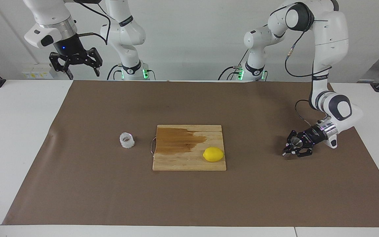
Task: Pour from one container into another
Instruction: 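Lift the metal cup with the left gripper and carry it over the board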
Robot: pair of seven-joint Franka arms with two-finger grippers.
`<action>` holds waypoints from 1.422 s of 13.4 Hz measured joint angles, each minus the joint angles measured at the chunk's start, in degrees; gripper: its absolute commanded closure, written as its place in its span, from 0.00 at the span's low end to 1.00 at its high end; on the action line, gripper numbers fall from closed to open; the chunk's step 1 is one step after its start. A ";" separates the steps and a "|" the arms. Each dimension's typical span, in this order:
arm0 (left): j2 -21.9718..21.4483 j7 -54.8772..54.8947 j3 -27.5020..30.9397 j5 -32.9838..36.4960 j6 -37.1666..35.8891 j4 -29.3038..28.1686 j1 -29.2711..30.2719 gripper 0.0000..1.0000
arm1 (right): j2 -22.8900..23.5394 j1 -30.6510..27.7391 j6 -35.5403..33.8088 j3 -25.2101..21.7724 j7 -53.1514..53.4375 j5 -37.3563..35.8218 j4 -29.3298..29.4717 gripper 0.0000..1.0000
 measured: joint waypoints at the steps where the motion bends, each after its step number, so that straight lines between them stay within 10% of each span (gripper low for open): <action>1: 0.00 0.00 0.04 -0.56 0.10 -0.01 0.02 1.00 | -0.08 -0.01 -1.51 -0.01 0.00 0.00 0.03 0.00; 13: -1.87 -1.84 -2.05 -6.86 -0.12 0.09 -1.22 1.00 | -0.73 -0.03 -5.08 -0.07 0.00 0.00 0.10 0.00; 19: -6.30 -4.02 -2.88 -14.25 0.87 -0.14 -11.30 1.00 | -0.73 -0.03 -5.06 -0.07 0.00 0.00 0.15 0.00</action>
